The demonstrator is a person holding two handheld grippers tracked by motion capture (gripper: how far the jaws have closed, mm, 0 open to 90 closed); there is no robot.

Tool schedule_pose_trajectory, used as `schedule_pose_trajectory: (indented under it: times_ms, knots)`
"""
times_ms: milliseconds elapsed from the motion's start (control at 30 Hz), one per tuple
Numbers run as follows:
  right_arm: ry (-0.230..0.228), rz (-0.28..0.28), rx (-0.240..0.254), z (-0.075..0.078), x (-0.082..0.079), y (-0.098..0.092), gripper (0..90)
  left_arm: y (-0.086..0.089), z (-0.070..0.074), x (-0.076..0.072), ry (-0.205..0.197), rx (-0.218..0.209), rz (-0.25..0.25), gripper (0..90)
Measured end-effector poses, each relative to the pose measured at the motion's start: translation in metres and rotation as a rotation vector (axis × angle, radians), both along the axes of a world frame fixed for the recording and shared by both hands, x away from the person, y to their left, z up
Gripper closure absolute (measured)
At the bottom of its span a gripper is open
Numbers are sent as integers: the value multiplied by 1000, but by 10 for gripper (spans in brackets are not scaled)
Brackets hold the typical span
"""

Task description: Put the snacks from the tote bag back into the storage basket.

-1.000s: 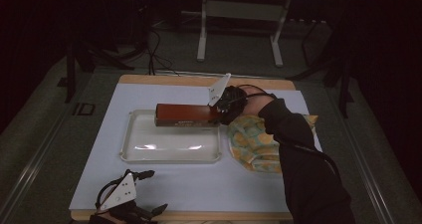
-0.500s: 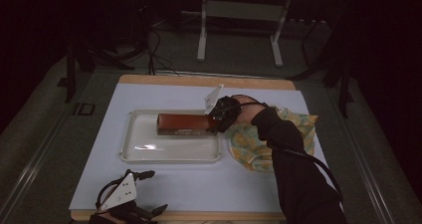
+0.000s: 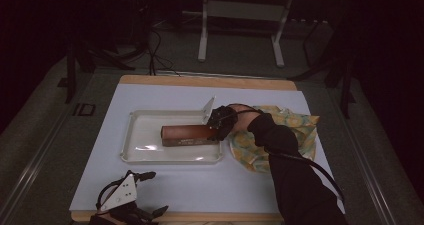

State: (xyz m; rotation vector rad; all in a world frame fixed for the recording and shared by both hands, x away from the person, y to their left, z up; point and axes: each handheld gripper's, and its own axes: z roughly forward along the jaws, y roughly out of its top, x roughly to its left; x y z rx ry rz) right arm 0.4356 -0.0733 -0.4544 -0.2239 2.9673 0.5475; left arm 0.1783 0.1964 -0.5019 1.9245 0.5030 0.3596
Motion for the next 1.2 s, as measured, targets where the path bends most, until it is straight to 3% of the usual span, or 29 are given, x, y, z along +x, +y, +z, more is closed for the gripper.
schedule_pose_trajectory:
  times_ms: [367,700,1133,1200]
  knots:
    - [-7,-16,-36,-12,1,6,427,0,0,-1,-2,-4,-10,0]
    - [13,-38,-37,-12,3,6,426,-1,0,-1,-2,-4,-13,0]
    - [6,-42,-52,-11,2,8,395,-1,1,-1,-3,-7,-13,0]
    - [10,-43,-37,-8,3,8,378,-1,0,-1,-2,-5,-15,0]
